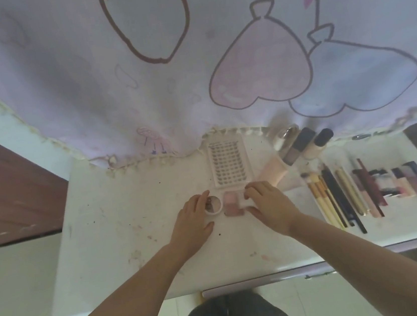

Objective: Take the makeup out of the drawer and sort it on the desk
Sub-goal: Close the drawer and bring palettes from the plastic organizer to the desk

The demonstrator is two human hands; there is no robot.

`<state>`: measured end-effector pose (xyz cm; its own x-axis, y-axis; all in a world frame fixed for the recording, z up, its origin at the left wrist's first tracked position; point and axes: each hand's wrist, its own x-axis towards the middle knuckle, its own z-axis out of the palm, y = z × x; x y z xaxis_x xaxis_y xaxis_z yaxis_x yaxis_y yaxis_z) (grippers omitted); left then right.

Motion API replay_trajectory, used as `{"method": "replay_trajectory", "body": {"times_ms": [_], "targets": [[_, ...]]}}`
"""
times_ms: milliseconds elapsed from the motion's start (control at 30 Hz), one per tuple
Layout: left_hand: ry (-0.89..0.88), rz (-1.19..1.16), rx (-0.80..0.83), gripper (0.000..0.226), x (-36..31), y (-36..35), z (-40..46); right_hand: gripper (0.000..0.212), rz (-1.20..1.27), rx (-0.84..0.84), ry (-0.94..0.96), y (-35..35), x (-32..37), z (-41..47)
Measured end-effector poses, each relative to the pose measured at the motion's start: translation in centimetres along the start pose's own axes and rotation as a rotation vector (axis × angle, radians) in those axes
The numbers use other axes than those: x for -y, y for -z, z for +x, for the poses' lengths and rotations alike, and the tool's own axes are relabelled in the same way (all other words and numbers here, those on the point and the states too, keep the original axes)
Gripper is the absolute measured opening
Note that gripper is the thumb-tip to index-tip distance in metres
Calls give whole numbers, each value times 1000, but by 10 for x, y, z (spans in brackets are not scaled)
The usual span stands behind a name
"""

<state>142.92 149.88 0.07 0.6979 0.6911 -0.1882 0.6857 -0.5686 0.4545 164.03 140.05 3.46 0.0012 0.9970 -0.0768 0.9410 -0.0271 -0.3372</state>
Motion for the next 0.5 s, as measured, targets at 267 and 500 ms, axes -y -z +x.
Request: {"method": "replay_trajectory", "body": {"times_ms": [267, 500], "targets": [[72, 16, -19, 72, -4, -1, -7, 26, -92, 130, -143, -12, -15, -38], [65, 12, 51, 75, -3, 4, -9, 37, -122, 150, -185, 0, -8, -38]]}}
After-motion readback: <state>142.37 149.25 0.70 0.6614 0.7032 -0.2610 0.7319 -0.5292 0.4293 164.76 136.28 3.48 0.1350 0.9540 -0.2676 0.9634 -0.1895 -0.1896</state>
